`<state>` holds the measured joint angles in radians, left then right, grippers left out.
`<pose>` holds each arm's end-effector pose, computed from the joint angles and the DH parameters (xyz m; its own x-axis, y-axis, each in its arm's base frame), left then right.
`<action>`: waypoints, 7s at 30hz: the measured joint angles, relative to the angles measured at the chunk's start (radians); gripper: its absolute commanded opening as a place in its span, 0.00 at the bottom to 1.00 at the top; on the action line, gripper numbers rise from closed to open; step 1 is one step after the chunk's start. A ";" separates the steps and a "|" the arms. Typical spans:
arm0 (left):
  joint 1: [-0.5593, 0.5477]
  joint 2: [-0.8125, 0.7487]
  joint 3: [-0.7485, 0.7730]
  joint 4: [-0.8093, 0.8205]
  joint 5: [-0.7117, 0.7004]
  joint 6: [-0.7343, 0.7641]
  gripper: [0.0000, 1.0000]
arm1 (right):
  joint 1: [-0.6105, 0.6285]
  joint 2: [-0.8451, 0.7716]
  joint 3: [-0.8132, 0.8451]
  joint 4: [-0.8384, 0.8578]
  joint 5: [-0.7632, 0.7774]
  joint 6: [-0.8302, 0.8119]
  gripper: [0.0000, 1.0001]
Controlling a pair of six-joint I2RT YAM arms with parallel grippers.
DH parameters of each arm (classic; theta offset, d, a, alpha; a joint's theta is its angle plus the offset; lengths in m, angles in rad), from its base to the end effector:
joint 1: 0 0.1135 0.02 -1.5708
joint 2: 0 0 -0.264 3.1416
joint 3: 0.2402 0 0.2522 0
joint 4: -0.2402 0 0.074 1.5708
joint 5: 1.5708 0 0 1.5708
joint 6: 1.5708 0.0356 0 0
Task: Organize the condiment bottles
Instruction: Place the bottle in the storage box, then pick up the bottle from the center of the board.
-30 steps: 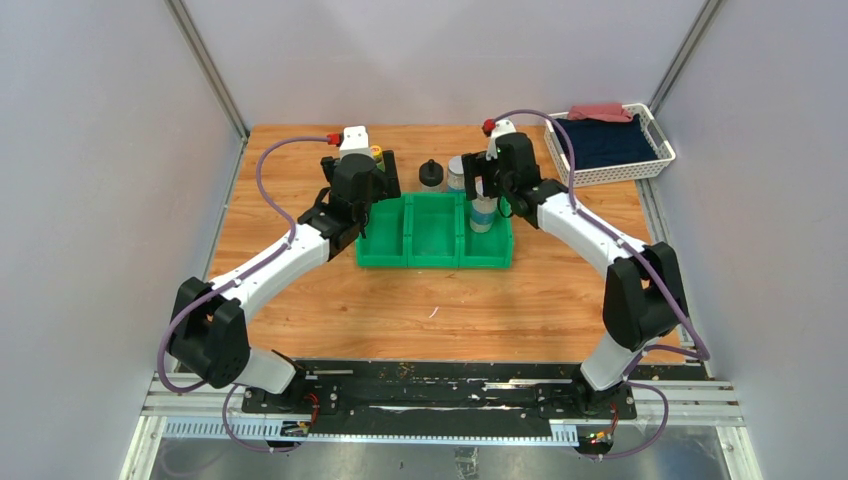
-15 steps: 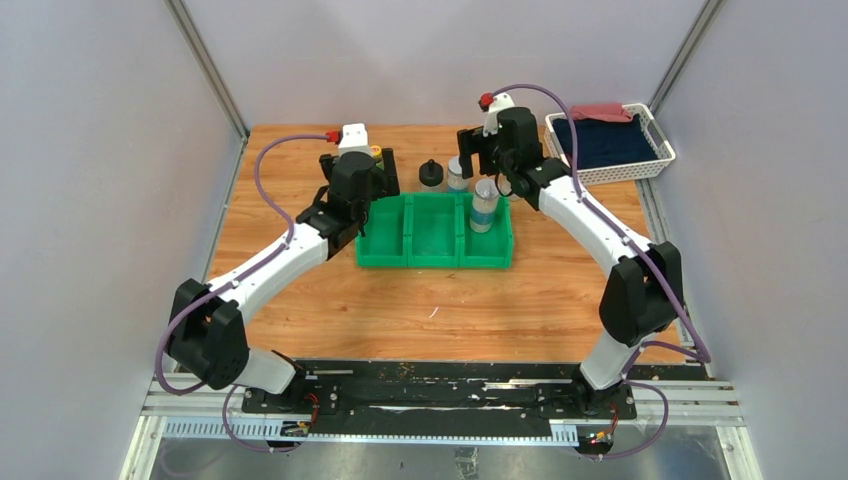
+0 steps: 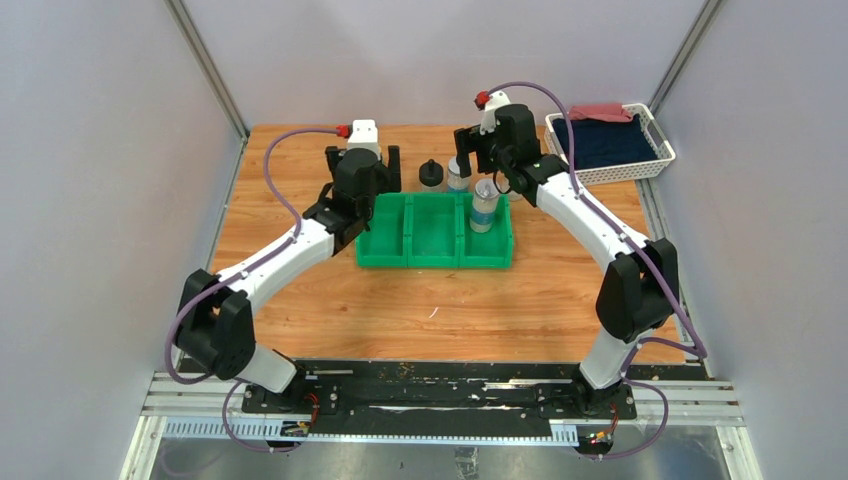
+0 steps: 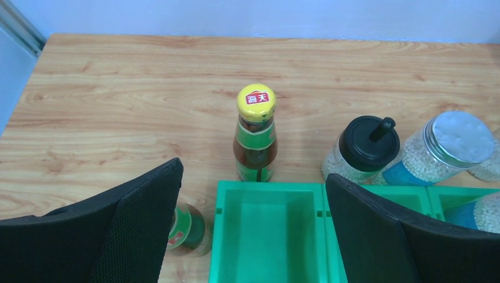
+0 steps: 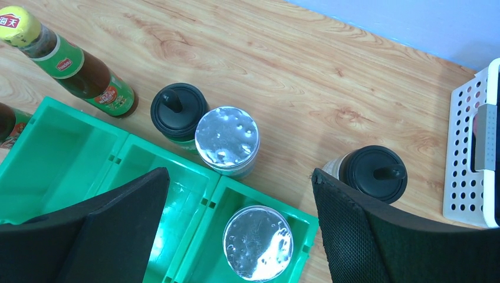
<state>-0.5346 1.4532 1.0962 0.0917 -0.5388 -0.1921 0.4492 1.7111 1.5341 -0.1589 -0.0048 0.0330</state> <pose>0.3022 -0.1577 0.3189 -0.2236 -0.0580 -0.9729 -0.0320 0.9981 -0.0522 0.3711 0.1791 0.3547 -0.3112 -0.1134 -0.9435 -0.4283 0.9031 0.0327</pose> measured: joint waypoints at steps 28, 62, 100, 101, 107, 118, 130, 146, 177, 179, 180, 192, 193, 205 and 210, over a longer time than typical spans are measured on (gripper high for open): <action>0.043 0.062 0.062 0.000 0.093 0.043 1.00 | 0.000 -0.020 0.000 0.010 0.000 -0.014 0.94; 0.145 -0.208 -0.150 -0.093 0.078 -0.145 1.00 | 0.000 -0.079 -0.048 0.061 -0.049 -0.018 0.94; 0.142 0.070 0.042 -0.011 0.269 -0.005 1.00 | 0.000 -0.081 -0.048 0.063 -0.050 -0.019 0.95; 0.141 0.080 0.047 -0.009 0.275 0.000 1.00 | 0.000 -0.081 -0.048 0.063 -0.050 -0.019 0.95; 0.140 0.131 0.071 0.006 0.306 0.018 0.99 | 0.000 -0.081 -0.048 0.063 -0.049 -0.019 0.95; 0.140 0.209 0.158 0.023 0.325 0.051 0.99 | 0.000 -0.067 -0.048 0.063 -0.049 -0.019 0.95; 0.140 0.278 0.196 0.028 0.325 0.063 0.98 | -0.002 -0.043 -0.048 0.071 -0.050 -0.019 0.95; 0.140 0.306 0.211 0.053 0.298 0.063 0.97 | -0.014 -0.002 -0.048 0.084 -0.051 -0.019 0.95; 0.154 0.338 0.220 0.088 0.280 0.062 0.85 | -0.025 -0.002 -0.047 0.084 -0.051 -0.048 0.94; 0.156 0.338 0.220 0.090 0.280 0.061 0.83 | -0.025 -0.002 -0.047 0.084 -0.051 -0.049 0.94; 0.156 0.338 0.220 0.091 0.280 0.060 0.82 | -0.025 -0.002 -0.047 0.084 -0.051 -0.049 0.94; 0.159 0.338 0.220 0.095 0.266 0.053 0.74 | -0.025 -0.002 -0.047 0.084 -0.050 -0.050 0.94; 0.159 0.338 0.220 0.095 0.264 0.053 0.74 | -0.025 -0.002 -0.047 0.084 -0.050 -0.050 0.94; 0.159 0.353 0.220 0.096 0.228 0.065 0.71 | -0.025 -0.002 -0.047 0.084 -0.050 -0.050 0.94; 0.159 0.363 0.220 0.096 0.216 0.069 0.69 | -0.025 -0.002 -0.047 0.084 -0.051 -0.050 0.94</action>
<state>-0.3752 1.8164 1.3167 0.1875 -0.3233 -0.1230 0.4240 1.7092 1.4876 -0.0753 -0.0555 -0.0166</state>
